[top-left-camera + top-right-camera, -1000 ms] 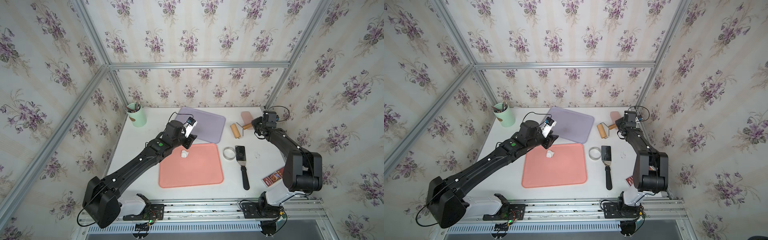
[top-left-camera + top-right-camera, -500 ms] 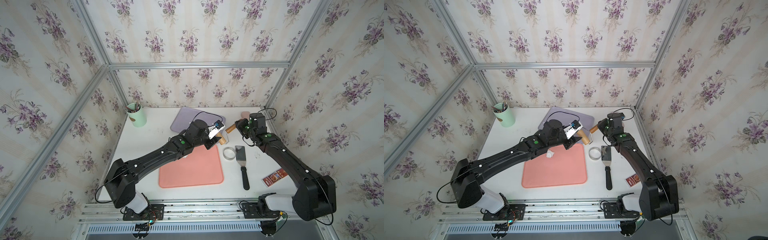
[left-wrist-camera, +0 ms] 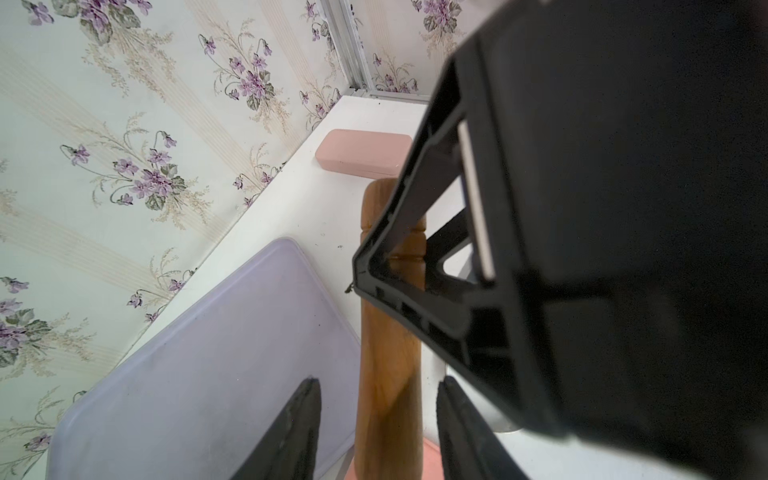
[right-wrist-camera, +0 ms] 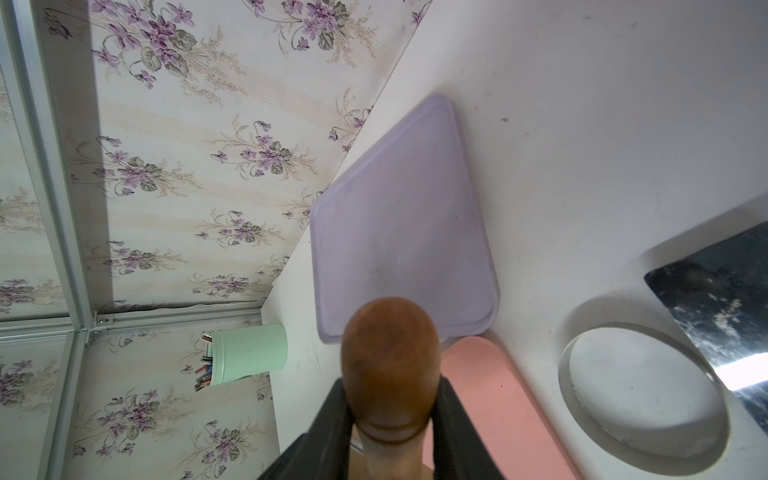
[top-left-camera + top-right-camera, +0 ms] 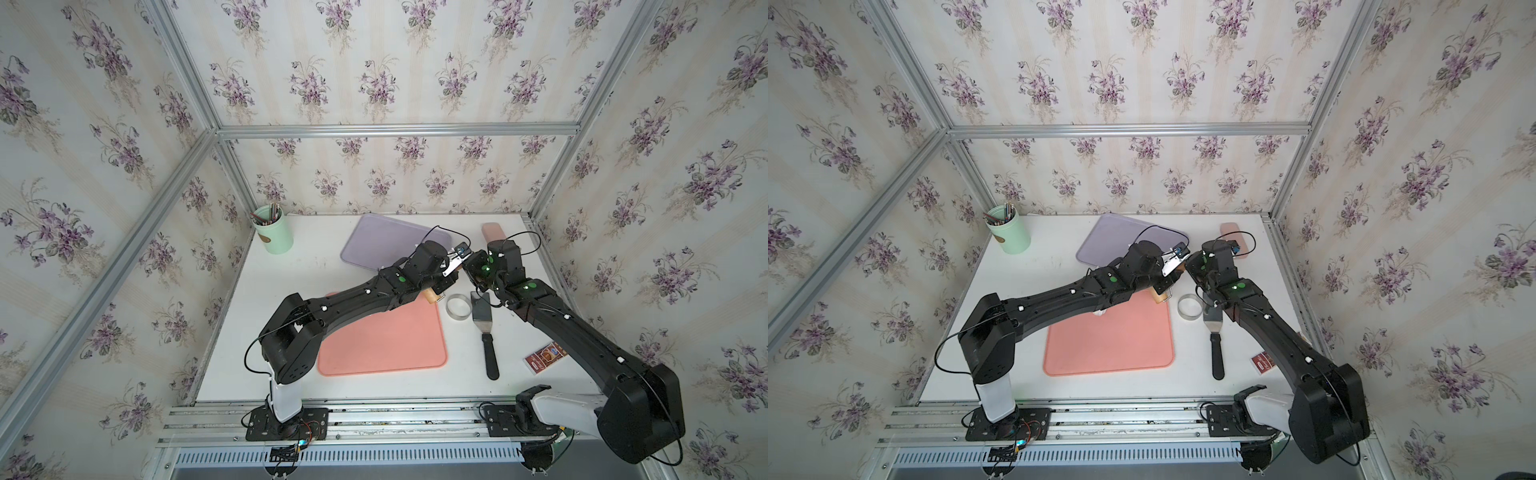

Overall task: Roll out the dumpling wrappers from the dough
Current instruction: Pick up the rolling pin from the center of the board.

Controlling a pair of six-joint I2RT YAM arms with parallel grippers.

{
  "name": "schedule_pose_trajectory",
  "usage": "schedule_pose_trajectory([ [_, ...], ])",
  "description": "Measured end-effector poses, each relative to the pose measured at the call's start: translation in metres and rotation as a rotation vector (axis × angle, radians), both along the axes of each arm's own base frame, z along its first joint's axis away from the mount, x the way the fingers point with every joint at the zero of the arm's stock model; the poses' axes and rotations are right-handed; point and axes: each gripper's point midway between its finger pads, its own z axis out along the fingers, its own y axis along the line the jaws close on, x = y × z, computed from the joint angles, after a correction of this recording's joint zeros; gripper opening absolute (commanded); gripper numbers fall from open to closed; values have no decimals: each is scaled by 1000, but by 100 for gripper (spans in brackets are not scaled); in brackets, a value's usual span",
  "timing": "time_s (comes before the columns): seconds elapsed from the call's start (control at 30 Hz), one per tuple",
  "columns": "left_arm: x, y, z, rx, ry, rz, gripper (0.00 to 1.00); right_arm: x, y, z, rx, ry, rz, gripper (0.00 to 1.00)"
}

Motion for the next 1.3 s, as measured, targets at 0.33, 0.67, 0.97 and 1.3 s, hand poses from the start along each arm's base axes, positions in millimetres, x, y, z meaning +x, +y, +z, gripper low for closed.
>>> schedule_pose_trajectory([
  [0.33, 14, -3, -23, 67, 4, 36, 48, -2, 3, 3, 7, -3, 3, 15],
  [0.67, 18, -7, -25, 60, 28, 60, 8, 4, 6, 1, 19, -16, -6, 18],
  [0.97, 14, 3, -12, 43, 1, 76, 0, -1, 9, 9, -3, -45, 43, 65],
  [1.3, -12, 50, 1, 39, 27, 5, 0, -6, 11, 55, -33, -312, 302, 85],
])
